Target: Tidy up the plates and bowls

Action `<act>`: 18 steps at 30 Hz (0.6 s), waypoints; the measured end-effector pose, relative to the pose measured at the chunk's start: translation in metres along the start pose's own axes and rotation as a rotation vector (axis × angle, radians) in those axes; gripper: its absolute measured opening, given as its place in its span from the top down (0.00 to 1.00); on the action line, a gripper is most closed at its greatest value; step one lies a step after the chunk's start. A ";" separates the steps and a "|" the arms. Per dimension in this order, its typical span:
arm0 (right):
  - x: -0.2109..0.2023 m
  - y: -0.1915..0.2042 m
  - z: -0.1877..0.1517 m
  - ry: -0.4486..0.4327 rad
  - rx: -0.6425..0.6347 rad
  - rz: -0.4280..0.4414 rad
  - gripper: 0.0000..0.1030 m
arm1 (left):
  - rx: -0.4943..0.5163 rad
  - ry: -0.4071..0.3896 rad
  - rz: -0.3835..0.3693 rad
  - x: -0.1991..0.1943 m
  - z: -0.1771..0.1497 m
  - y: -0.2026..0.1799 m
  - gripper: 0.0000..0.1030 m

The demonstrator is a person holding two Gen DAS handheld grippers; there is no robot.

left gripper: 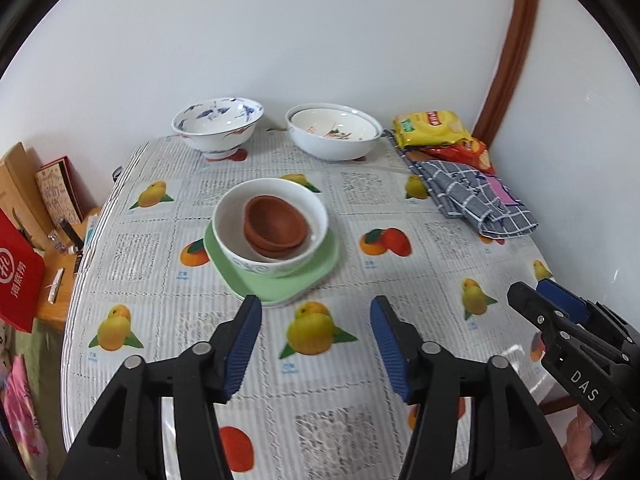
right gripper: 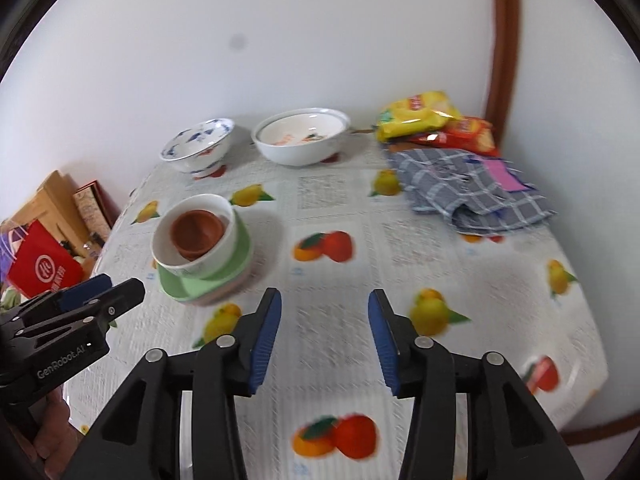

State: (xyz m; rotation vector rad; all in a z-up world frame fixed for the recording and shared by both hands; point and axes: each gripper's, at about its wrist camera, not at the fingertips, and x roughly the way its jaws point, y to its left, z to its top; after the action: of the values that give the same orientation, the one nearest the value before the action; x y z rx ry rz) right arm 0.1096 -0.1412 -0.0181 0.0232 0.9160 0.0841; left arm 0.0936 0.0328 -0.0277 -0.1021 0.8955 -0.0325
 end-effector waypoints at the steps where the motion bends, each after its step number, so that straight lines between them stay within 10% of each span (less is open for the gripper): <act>1: -0.008 -0.005 -0.004 -0.008 0.002 -0.014 0.56 | 0.009 -0.005 0.005 -0.004 -0.003 -0.006 0.43; 12: -0.058 -0.035 -0.045 -0.024 0.036 -0.090 0.56 | 0.045 -0.044 0.011 -0.043 -0.038 -0.040 0.24; 18: -0.089 -0.041 -0.060 -0.091 0.042 -0.127 0.19 | 0.068 -0.083 0.015 -0.063 -0.047 -0.053 0.11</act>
State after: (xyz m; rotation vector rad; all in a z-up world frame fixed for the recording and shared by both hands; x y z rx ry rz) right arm 0.0104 -0.1906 0.0131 0.0079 0.8264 -0.0537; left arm 0.0179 -0.0194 -0.0023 -0.0328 0.8109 -0.0445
